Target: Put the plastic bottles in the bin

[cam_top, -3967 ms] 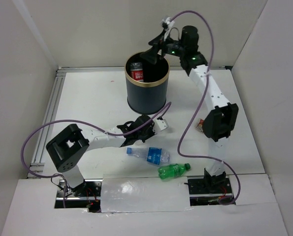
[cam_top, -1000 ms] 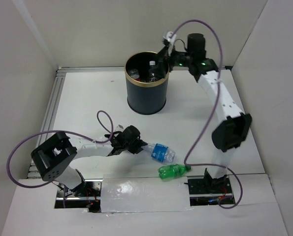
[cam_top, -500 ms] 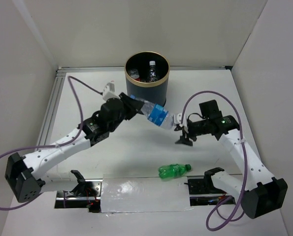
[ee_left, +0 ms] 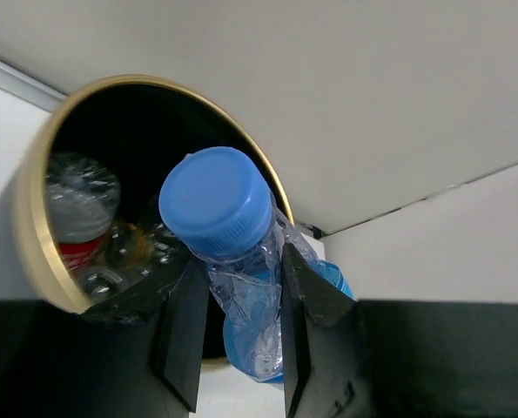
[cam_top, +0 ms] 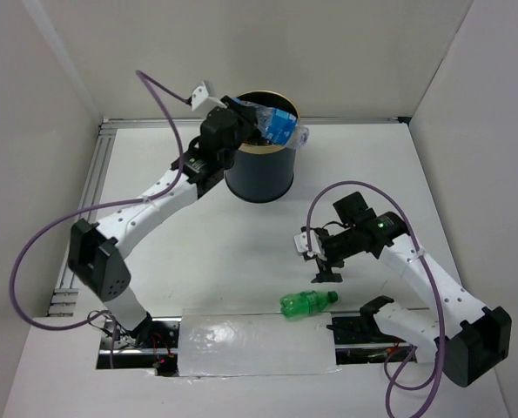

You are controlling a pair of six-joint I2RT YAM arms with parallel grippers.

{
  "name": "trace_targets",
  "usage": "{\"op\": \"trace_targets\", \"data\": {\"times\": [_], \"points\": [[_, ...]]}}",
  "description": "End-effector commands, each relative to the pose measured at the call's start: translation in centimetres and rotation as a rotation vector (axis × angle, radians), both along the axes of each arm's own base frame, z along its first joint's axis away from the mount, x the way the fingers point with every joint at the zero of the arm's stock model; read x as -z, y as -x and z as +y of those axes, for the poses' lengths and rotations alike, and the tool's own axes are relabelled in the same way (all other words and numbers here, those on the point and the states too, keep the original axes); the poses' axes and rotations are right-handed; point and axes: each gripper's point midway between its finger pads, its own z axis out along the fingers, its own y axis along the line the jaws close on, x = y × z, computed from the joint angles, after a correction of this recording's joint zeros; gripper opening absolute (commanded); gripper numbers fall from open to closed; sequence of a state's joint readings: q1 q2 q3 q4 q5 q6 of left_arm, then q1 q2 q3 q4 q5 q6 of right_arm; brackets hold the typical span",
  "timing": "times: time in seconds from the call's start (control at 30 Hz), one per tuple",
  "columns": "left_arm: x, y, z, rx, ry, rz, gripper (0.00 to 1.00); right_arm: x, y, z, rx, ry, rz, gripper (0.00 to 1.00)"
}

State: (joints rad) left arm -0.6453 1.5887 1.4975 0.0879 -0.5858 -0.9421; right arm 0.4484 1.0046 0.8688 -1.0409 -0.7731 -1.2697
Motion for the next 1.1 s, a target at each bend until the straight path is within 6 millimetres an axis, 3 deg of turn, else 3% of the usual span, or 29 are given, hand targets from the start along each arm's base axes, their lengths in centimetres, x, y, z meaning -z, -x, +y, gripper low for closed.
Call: {"op": "trace_targets", "data": {"times": [0.0,0.13,0.27,0.43,0.5,0.57,0.6,0.73,0.77,0.83,0.9,1.03,1.07], "points": [[-3.2,-3.2,2.3,-0.158,-0.057,-0.07,0.0,0.5,1.3,-0.2,-0.028,0.021,-0.002,0.91],[-3.9,-5.1,3.9,-0.163,-0.006,-0.081,0.0,0.7,1.7,-0.4,-0.025,0.022,-0.016,0.91],[-6.5,-5.3,5.6,-0.187,0.03,-0.129,0.0,1.5,2.4,-0.6,-0.02,0.026,0.005,0.91],[-5.3,-6.3,7.9,-0.253,-0.021,-0.104,0.0,1.7,2.2,-0.5,-0.007,0.021,0.008,0.91],[-3.0,-7.0,7.2,-0.224,-0.103,-0.054,0.0,1.8,2.1,-0.3,-0.008,0.022,0.01,0.96],[-2.4,-7.5,6.7,-0.2,-0.165,-0.036,0.0,1.9,1.9,-0.2,-0.008,0.022,0.011,0.99],[-0.6,-7.7,5.7,-0.172,-0.222,-0.005,0.02,1.8,1.6,-0.1,-0.007,0.016,-0.001,0.99],[1.1,-7.5,4.2,-0.122,-0.322,0.045,0.58,3.0,2.1,0.5,-0.046,0.035,0.032,0.99],[1.2,-7.2,3.6,-0.107,-0.341,0.043,0.8,3.7,2.5,0.7,-0.064,0.047,0.051,0.99],[0.8,-6.7,3.3,-0.09,-0.401,0.031,0.98,4.1,2.7,0.8,-0.089,0.066,0.056,0.98],[-0.9,-5.6,2.4,-0.066,-0.432,-0.01,1.0,5.0,3.8,0.9,-0.13,0.099,0.083,0.96],[-5.1,-1.9,3.3,-0.09,-0.505,-0.109,1.0,7.2,5.7,0.7,-0.19,0.178,0.124,0.93],[-3.7,-0.7,3.2,-0.072,-0.571,-0.1,1.0,8.1,6.2,0.5,-0.202,0.209,0.125,0.93]]}}
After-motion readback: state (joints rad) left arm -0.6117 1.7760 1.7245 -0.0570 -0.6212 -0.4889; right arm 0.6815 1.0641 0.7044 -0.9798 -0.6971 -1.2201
